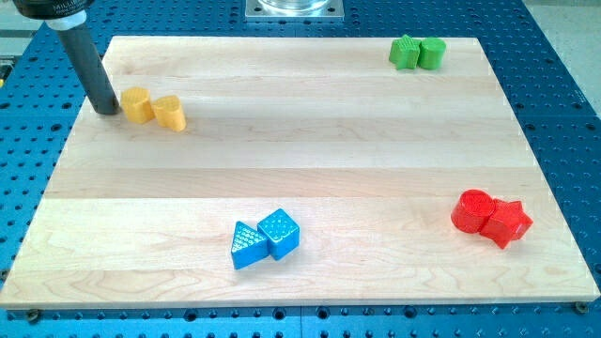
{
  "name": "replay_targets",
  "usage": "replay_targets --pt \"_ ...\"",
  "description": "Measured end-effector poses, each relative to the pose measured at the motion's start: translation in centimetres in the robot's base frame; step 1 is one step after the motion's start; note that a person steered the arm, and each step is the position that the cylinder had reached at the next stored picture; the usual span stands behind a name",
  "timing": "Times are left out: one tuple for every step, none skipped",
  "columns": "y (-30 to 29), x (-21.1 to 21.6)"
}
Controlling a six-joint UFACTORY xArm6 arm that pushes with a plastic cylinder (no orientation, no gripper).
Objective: Move the green blocks to the top center
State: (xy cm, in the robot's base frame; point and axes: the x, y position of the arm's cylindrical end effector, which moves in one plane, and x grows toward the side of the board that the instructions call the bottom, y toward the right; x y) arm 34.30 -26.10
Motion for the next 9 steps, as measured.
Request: replay_targets --pt "4.4 -2.0" --pt "11.7 -1.8" --pt "22.4 0.0" --pt "30.0 2.7" --pt "24.8 6.5" --pt "15.3 12.9" --pt "18.6 13.9" --pt "29.9 13.8" --pt "41.1 13.4"
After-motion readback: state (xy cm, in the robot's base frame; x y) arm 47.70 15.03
